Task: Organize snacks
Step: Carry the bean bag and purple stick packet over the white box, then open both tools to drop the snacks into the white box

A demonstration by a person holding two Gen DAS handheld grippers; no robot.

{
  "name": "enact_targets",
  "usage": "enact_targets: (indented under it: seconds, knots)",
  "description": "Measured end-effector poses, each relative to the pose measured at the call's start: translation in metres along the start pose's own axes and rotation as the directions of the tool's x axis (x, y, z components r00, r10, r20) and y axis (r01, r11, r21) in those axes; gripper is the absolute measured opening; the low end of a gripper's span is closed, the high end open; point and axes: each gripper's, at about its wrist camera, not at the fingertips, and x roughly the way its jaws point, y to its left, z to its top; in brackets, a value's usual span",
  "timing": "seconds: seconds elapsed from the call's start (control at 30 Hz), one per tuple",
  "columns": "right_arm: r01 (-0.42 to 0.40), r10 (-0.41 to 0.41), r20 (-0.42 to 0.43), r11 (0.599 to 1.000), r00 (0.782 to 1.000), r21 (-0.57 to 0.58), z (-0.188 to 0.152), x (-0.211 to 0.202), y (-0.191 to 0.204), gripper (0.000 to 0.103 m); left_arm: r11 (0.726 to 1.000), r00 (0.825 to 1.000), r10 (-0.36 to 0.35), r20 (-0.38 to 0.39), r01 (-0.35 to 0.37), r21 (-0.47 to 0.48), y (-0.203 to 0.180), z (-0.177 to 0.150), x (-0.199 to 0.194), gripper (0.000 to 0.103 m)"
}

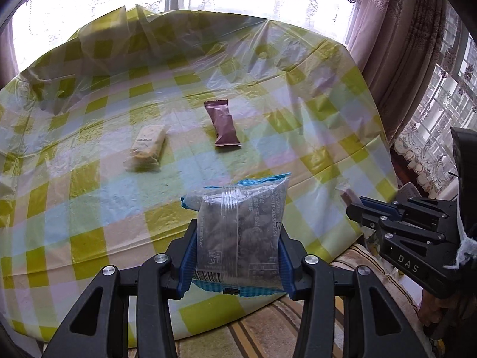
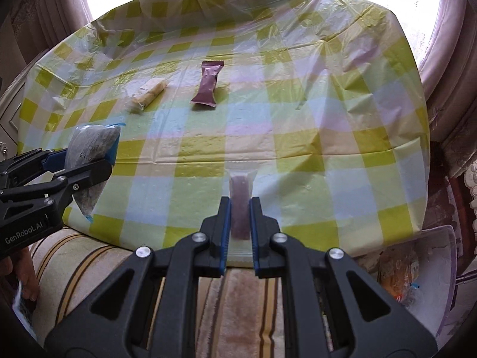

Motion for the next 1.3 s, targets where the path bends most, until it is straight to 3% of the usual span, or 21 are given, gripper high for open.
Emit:
enact_targets:
  seconds: [0.4, 0.6, 0.9, 1.3]
  knots:
    - [0.141, -0.133, -0.059, 0.978, 0.989, 0.152, -0.046, -0.012, -0.097, 0.015, 0.967, 0.991, -0.118, -0.064, 0.129, 0.222, -0.099, 0.018, 0.026, 0.047]
    - [0.212, -0.197, -0.090, 0.952, 0.976, 0.219, -0.068, -0.023, -0.140, 0.015, 0.922, 0.973, -0.195, -0.123, 0.225, 0.315, -0.144, 0.020, 0.037, 0.047]
    - [0.314, -0.275, -0.165, 0.900, 0.947, 0.302, -0.103, -0.035, -0.194, 0.015, 0.843, 0.946, -0.251, -0.207, 0.318, 0.433, -0.203, 0.013, 0.052, 0.047]
    - [0.352, -0.304, -0.184, 0.866, 0.935, 0.356, -0.109, -0.042, -0.215, 0.020, 0.774, 0.920, -0.297, -0.254, 0.388, 0.500, -0.247, 0.010, 0.063, 0.052]
